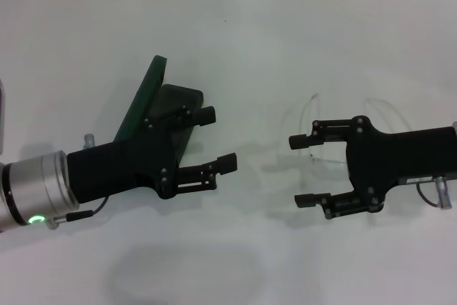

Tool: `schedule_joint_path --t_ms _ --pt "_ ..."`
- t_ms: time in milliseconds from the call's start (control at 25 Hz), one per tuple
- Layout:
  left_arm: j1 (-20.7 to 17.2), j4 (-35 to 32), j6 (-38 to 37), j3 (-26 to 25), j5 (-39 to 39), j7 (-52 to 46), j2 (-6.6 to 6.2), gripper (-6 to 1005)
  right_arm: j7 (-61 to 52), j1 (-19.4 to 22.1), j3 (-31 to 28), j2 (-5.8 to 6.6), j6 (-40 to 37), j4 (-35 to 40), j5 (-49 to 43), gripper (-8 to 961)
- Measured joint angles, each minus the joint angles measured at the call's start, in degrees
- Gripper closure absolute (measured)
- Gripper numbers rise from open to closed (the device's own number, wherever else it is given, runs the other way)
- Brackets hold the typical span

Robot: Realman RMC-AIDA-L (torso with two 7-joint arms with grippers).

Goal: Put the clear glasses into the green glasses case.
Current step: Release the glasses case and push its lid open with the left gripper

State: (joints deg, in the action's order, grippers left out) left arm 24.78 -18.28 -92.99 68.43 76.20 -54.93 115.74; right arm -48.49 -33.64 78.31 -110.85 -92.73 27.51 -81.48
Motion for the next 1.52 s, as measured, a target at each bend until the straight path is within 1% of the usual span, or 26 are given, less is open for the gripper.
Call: schedule_joint_path --t_ms 200,280,360,600,640,720,840,880,920,1000,1040,1080,1120,1240,1280,1400,1520 --pt "-0.1 0.0 0.0 0.3 0.0 0.0 -0.04 134 0.1 0.9 -1.2 0.60 -0.4 0.5 0.2 215" --pt "-0.3 0.0 -0.1 0.3 0.0 0.0 -0.03 139 0.1 1.7 -2.4 0.61 -0.7 1.4 0.1 214" --pt "-0.5 0.0 -0.1 0.2 0.0 0.0 0.02 143 0.1 2.1 -2.4 0.57 -0.7 1.9 0.1 214" --pt "-0.9 -0.3 -0.1 -0.5 -0.6 -1.4 0.18 155 0.1 2.2 -2.5 0.33 -0.6 2.1 -1.1 214" --pt "-1.0 -1.0 -0.2 -0.8 -0.7 -3.4 0.05 157 0.1 2.2 -2.6 0.28 -0.6 2.2 -1.2 214" --pt "-1.0 -2.9 -0.2 -1.1 -0.7 -9.0 -0.68 161 0.1 2.4 -2.6 0.23 -0.6 2.5 -1.3 215" --pt "-1.4 -7.9 0.5 -1.4 -0.4 -19.7 -2.29 168 0.1 2.8 -2.5 0.25 -0.6 2.8 -1.3 215" --pt "-1.8 -9.9 1.1 -1.9 -0.2 -22.4 -2.63 170 0.1 2.9 -2.5 0.29 -0.6 2.8 -1.4 215" --pt "-2.3 -11.4 1.9 -2.5 0.1 -24.3 -2.85 172 0.1 2.9 -2.4 0.33 -0.7 2.9 -1.4 215" --pt "-3.8 -15.8 5.4 -4.3 1.9 -28.2 -2.88 176 0.1 2.9 -2.4 0.35 -0.7 2.9 -1.4 215" --pt "-4.4 -17.5 7.5 -5.0 3.0 -29.7 -2.69 178 0.1 3.0 -2.3 0.35 -0.7 2.9 -1.6 215" --pt "-5.6 -21.5 13.3 -6.2 7.2 -33.6 -1.83 180 0.1 3.0 -2.3 0.36 -0.7 2.9 -1.7 215" --pt "-5.6 -21.5 13.3 -6.2 7.2 -33.6 -1.83 182 0.1 3.0 -2.4 0.36 -0.7 2.9 -2.0 214" --pt "-6.5 -25.5 19.7 -7.6 14.1 -38.4 -0.10 188 0.1 3.0 -2.6 0.32 -0.7 2.9 -2.7 214" --pt "-6.6 -26.4 21.0 -7.9 16.1 -39.4 0.54 190 0.1 3.0 -2.6 0.25 -0.6 2.9 -2.8 214" --pt "-6.2 -28.2 23.6 -8.4 21.2 -41.9 1.83 197 0.1 2.9 -2.6 0.14 -0.3 2.9 -2.8 214" --pt "-5.6 -28.7 24.7 -8.4 23.8 -43.4 2.28 203 0.2 2.6 -2.4 0.12 -0.2 2.8 -2.9 215"
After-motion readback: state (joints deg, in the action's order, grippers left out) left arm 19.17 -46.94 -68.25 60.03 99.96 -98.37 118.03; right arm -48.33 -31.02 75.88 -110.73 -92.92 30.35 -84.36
